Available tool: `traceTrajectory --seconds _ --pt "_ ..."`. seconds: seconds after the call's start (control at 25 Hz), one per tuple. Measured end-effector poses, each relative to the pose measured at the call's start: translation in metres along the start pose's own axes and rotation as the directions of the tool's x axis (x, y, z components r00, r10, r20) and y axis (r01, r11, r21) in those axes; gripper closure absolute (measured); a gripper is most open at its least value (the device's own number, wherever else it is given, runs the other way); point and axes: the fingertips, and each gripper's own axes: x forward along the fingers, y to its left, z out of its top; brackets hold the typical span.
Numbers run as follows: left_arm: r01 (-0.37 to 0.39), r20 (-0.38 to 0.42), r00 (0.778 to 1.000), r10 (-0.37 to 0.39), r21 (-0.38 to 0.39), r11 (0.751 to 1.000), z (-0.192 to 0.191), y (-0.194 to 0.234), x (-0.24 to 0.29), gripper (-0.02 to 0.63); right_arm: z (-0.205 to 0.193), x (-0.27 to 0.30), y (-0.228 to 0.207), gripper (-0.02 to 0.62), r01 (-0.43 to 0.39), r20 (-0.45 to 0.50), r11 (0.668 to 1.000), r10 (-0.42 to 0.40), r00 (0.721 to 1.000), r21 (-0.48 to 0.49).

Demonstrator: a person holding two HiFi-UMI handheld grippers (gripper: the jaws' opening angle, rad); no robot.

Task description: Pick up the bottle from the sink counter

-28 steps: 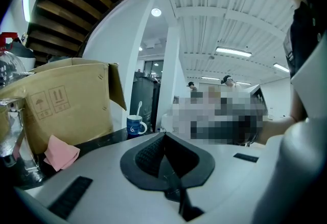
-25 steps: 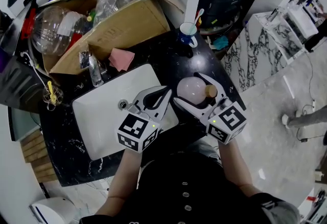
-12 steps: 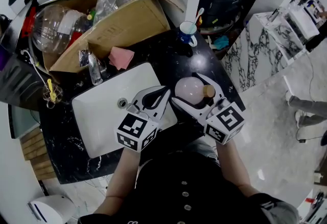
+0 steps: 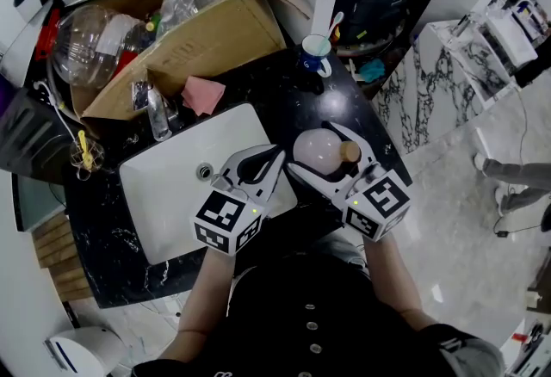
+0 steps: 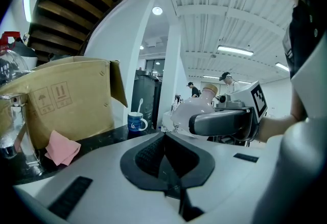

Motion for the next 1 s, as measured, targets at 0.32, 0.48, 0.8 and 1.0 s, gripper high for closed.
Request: traceTrajectory --seconds 0.32,0.48,0.8,1.0 --pt "-0.004 0.007 1.0 0.004 -0.007 1.0 0.001 0.0028 -0.0014 0.588 0.0026 0.0026 -0.002 0.192 0.001 0.011 1.0 -0.001 1.0 0.002" --pt "-0.009 0.008 1.0 0.009 -0.013 1.0 0.0005 0.0045 -0.0019 0.588 0.0031 0.0036 -0.0021 0.192 0.001 0.012 1.0 -0.001 1.0 0.004" --pt "-0.019 0.011 1.0 0.019 -0.012 1.0 0.0004 0.0067 -0.0019 0.588 0.0039 0.0028 -0.0041 0.192 0.003 0.022 1.0 -0.003 1.0 0.005" --pt "-0.024 0.013 1.0 0.024 -0.008 1.0 0.001 0.0064 -0.0023 0.588 0.004 0.0036 -0.0026 0.192 -0.006 0.024 1.0 0.006 1.0 0.009"
